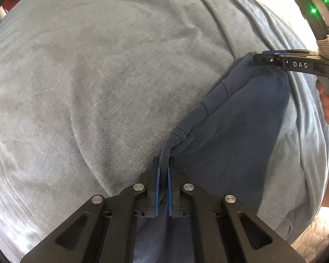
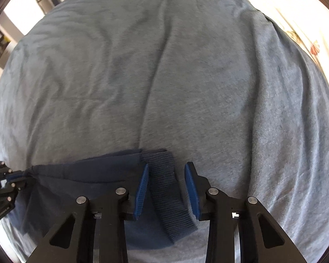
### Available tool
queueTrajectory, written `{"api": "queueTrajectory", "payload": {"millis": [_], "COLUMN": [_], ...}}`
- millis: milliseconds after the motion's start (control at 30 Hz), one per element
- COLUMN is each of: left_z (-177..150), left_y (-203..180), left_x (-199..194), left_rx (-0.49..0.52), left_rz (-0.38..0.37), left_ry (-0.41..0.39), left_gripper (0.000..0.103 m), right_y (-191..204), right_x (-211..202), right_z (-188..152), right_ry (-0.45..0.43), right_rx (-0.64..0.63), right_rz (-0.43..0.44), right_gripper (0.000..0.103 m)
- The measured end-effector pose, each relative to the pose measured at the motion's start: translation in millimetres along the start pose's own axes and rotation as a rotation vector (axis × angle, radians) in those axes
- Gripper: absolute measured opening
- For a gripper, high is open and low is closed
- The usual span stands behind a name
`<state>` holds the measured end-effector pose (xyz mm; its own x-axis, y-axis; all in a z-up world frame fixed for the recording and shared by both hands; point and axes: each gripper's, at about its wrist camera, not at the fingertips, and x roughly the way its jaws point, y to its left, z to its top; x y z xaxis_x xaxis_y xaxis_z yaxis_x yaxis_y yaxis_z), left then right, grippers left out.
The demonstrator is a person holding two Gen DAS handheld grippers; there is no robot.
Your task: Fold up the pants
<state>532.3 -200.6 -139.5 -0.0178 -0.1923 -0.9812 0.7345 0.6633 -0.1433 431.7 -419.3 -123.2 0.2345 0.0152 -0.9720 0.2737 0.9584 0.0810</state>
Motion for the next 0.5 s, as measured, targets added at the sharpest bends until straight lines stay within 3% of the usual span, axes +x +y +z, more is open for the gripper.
{"api": "queueTrajectory", "payload": {"millis": [167,267,367,433,500], "left_z": [-4,-5,-2,-7,-12], "left_y": [-1,-5,-3,0,1], "left_x": [8,12,12,0,-16], "left_rx": [-0.013,-0.031,-0.053,-0.052,-0.049], "left_rz": [0.008,0.004,0.031,0.057,0.056], "left_ry": [0.001,0.006,0.006,-0.037,-0.075], "left_gripper": [0.008,0.010,0.027,0.041,0.045], "right_y": [-2,1,3,6,13], "right_x": [13,17,14,9,0], "right_z": [0,-2,-4,-7,-10], "right_ry": [-0.025,-0.026,-0.046,-0.055,-0.069], "right_rx": [-0.005,-0.012,0.010,0.026,0.030], "right_rz": [-0.108,-0.131,-0.182,-0.203,-0.190], "right_gripper": [0.035,0.035,0.036,0.036,0.036]}}
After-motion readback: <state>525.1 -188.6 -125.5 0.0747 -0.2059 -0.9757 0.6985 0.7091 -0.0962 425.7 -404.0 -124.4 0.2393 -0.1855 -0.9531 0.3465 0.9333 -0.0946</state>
